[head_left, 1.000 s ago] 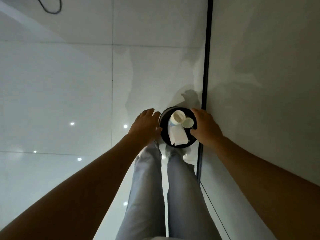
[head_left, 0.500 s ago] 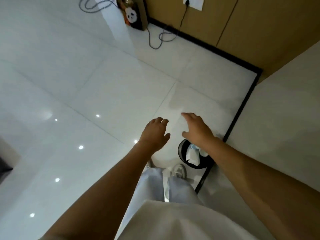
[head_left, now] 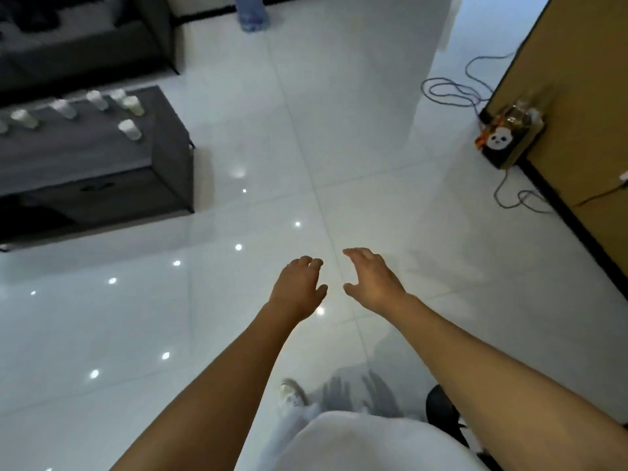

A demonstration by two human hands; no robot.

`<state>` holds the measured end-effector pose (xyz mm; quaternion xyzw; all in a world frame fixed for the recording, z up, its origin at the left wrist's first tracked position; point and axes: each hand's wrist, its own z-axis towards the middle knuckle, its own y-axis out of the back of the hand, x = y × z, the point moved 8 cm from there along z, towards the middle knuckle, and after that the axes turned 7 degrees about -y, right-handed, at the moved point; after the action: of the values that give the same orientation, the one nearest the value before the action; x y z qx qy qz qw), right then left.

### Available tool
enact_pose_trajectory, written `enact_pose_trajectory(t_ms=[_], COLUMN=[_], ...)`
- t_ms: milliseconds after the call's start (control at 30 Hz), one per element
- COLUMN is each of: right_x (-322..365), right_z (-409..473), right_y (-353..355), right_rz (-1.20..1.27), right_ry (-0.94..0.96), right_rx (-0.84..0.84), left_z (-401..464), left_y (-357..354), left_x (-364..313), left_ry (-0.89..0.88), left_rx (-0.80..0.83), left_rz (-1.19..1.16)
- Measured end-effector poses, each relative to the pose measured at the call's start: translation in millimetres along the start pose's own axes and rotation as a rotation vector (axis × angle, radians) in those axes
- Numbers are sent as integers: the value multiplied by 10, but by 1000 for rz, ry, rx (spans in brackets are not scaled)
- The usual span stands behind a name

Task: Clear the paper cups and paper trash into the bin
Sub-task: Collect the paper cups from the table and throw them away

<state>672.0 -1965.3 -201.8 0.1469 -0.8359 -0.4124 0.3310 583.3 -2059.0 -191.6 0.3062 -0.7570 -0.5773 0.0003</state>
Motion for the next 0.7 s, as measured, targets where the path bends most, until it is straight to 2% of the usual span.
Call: enact_pose_trajectory(t_ms=[33, 67, 100, 167, 367, 533, 700], right_x=[346, 411, 1104, 1437, 3410, 4502, 5575], right_z=[83, 76, 203, 265, 463, 713, 1260], right_y=[-116, -157, -435, -558, -1242, -1627, -1872], right_rz=[-9, -12, -61, -91, -224, -312, -357], right_ry=[34, 30, 120, 154, 444, 575, 680], right_rx=[21, 42, 70, 93, 186, 244, 243], left_z=[-127, -160, -462, -630, -1600, -2097, -2150], left_y=[137, 142, 327, 428, 976, 1283, 1704], left_x=[323, 386, 1040, 1319, 3017, 4005, 4985], left_ry=[32, 44, 132, 166, 450, 636, 736], left_rx=[-26, -20, -50, -66, -177, -248, -314], left_rz=[4, 6, 0, -14, -76, -162, -225])
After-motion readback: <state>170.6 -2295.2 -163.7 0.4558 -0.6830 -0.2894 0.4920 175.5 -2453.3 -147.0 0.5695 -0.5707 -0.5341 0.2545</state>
